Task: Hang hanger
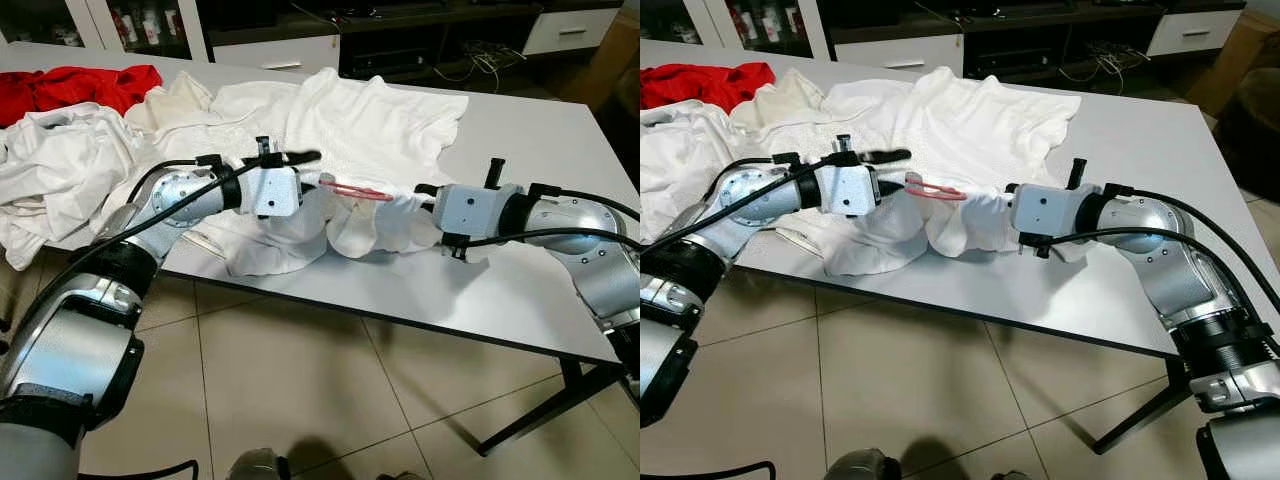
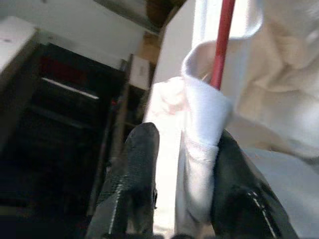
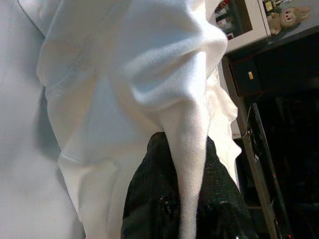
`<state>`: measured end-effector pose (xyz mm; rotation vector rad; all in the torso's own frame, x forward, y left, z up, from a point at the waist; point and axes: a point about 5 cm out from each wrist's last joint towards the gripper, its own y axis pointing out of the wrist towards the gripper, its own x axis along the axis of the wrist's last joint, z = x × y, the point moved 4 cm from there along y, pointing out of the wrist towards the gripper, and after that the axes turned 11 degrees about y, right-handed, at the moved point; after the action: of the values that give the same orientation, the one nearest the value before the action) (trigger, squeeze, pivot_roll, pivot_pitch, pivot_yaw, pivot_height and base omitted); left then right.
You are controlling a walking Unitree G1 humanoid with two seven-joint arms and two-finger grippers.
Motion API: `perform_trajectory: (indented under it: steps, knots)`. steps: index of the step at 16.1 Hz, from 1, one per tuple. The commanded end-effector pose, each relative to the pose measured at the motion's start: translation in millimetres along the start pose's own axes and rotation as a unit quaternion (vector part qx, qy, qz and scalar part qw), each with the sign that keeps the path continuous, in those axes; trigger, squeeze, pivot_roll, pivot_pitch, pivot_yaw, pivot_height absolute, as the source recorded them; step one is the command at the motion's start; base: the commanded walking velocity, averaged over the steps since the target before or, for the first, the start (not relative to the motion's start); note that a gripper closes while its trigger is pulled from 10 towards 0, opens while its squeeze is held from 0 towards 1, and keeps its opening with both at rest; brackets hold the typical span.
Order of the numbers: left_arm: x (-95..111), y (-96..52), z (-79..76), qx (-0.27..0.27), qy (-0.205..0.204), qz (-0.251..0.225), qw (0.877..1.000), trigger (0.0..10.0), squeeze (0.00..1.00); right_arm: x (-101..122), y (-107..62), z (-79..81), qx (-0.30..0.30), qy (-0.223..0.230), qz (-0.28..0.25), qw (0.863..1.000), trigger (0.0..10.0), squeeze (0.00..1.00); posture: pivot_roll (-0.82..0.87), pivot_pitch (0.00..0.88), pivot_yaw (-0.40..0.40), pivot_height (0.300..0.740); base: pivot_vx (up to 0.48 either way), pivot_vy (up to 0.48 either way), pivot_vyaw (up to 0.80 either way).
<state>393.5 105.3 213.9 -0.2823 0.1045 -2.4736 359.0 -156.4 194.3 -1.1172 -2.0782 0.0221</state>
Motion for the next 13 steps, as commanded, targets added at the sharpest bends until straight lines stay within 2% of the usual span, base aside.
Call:
perform_trajectory:
  steps: [1, 2, 3, 6, 8, 10, 13]
  knots:
    - [0.6, -0.5, 13.8, 0.014, 0.034, 0.002, 0.999, 10.0, 1.00, 0.4, -3.5, -5.4, -0.013, 0.001, -0.005, 1.000, 0.0, 0.00, 0.13, 0.000, 0.033, 0.740, 0.000, 0.000, 0.00]
    - [2.1, -0.6, 18.7, 0.029, 0.024, -0.004, 0.999, 10.0, 0.24, 0.0, -3.5, -5.6, -0.014, 0.001, -0.004, 1.000, 0.0, 0.00, 0.13, 0.000, 0.033, 0.740, 0.000, 0.000, 0.00]
    - [5.7, -2.0, 24.8, 0.048, 0.006, -0.020, 0.999, 10.0, 0.18, -0.9, -3.6, -6.1, -0.017, 0.003, -0.002, 1.000, 0.0, 0.00, 0.13, 0.000, 0.033, 0.740, 0.000, 0.000, 0.00]
    - [6.1, -9.1, 30.6, 0.070, -0.034, -0.039, 0.996, 10.0, 0.16, -9.7, -5.0, -12.7, -0.042, 0.008, 0.014, 0.999, 0.0, 0.00, 0.13, 0.000, 0.033, 0.740, 0.000, 0.000, 0.00]
    - [4.5, -13.6, 28.5, 0.072, -0.037, -0.041, 0.996, 10.0, 0.16, -15.1, -5.8, -16.8, -0.060, 0.014, 0.025, 0.998, 0.0, 0.00, 0.13, 0.000, 0.032, 0.740, 0.000, 0.000, 0.00]
    - [5.0, -19.5, 41.7, 0.110, -0.060, -0.053, 0.991, 10.0, 0.17, -18.5, -6.2, -18.3, -0.069, 0.022, 0.032, 0.997, 0.0, 0.00, 0.13, 0.000, 0.034, 0.740, 0.000, 0.000, 0.00]
    - [5.9, -28.0, 56.9, 0.145, -0.074, -0.068, 0.984, 10.0, 0.18, -21.3, -5.9, -19.8, -0.080, 0.032, 0.035, 0.996, 0.0, 0.00, 0.13, 0.000, 0.034, 0.740, 0.000, 0.000, 0.00]
